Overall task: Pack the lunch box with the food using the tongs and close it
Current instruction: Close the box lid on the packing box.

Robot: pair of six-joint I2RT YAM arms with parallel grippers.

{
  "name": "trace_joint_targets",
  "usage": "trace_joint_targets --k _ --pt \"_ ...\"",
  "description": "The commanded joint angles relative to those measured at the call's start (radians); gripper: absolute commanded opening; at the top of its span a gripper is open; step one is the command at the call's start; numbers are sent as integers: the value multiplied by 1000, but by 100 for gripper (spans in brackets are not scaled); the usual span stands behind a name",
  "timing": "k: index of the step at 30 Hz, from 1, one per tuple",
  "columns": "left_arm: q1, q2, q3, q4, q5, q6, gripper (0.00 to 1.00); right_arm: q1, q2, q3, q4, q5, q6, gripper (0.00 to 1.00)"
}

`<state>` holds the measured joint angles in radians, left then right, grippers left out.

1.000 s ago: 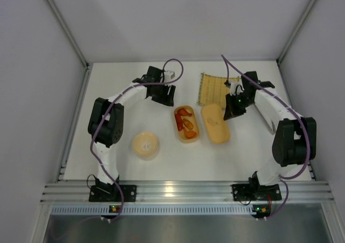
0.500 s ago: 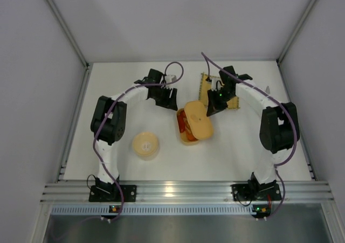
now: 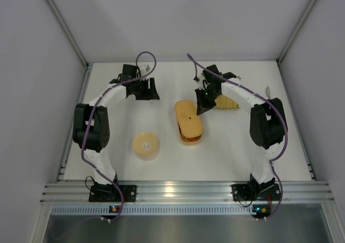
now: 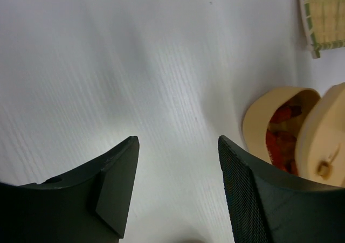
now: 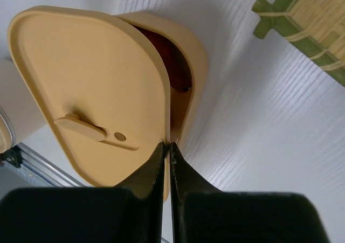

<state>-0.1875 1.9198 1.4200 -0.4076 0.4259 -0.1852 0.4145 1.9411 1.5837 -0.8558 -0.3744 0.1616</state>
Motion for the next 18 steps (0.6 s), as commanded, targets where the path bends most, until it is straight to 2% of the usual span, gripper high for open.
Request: trace_joint_targets --k 1,11,18 --pt "-18 -74 -18 46 -6 -28 66 61 15 41 11 78 52 0" --pt "-9 -110 -47 49 7 -40 66 69 -54 -8 9 163 131 0" --pt "0 -108 -50 52 7 -53 66 69 -93 -44 15 86 182 0"
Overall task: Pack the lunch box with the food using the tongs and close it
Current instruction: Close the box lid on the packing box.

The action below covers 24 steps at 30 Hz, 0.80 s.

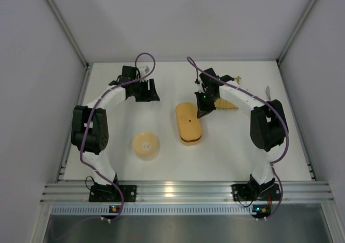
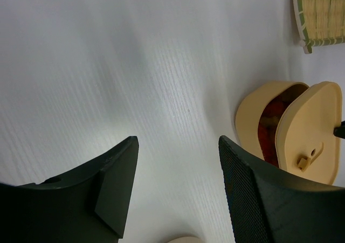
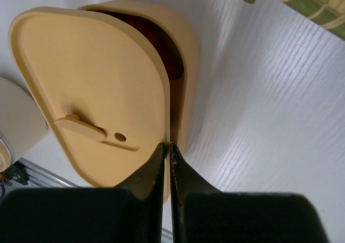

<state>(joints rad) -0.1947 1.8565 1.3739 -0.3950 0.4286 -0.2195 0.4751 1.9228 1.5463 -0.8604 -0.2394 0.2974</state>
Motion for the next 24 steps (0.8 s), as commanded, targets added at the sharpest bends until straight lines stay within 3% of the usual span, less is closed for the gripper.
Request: trace_joint_targets --k 1,24 --pt "9 -45 -4 39 4 -18 66 8 -80 -9 24 -69 54 0" --pt "9 -56 -21 31 2 0 68 22 12 58 -31 0 29 0"
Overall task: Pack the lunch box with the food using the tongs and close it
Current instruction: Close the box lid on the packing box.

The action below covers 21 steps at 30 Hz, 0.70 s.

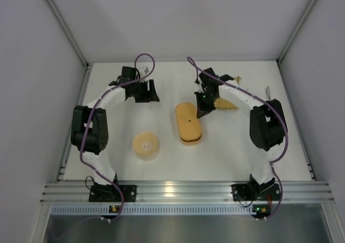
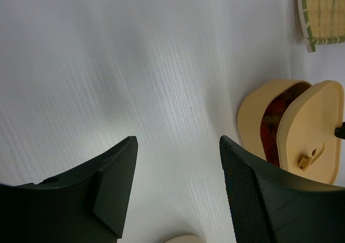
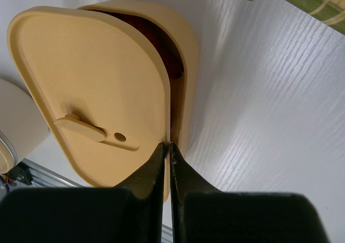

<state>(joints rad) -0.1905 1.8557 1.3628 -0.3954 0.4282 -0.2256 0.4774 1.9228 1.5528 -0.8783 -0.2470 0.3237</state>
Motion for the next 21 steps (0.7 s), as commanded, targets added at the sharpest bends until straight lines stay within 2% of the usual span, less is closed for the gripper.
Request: trace_joint_targets --k 1,21 --pt "5 -52 -10 30 3 6 68 20 13 53 -14 6 3 0" --pt "19 -35 -1 18 26 -3 68 24 56 61 -16 0 3 0"
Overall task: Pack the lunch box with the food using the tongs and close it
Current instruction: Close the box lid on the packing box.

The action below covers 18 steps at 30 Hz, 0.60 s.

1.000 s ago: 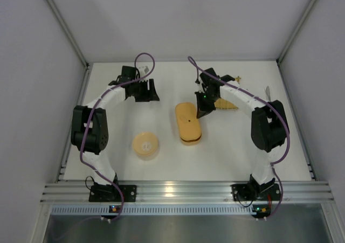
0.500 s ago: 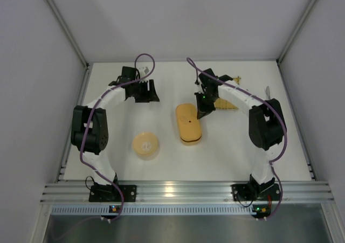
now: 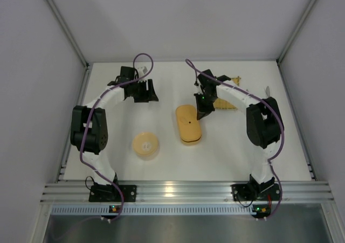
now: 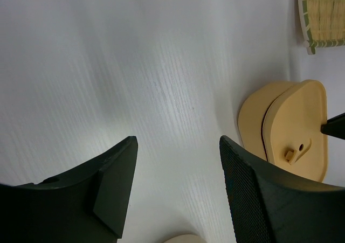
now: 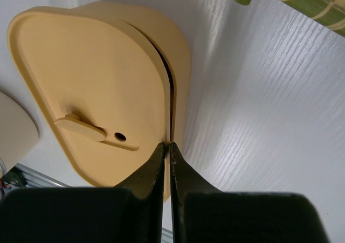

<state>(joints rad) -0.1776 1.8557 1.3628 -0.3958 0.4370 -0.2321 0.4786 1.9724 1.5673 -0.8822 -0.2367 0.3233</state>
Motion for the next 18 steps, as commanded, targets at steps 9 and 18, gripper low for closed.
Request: trace_joint_targets --k 9,18 --pt "7 -33 -7 21 16 16 68 28 9 37 -14 -4 0 0" --pt "7 -67 -21 32 31 46 68 28 -17 28 -9 -12 -3 3"
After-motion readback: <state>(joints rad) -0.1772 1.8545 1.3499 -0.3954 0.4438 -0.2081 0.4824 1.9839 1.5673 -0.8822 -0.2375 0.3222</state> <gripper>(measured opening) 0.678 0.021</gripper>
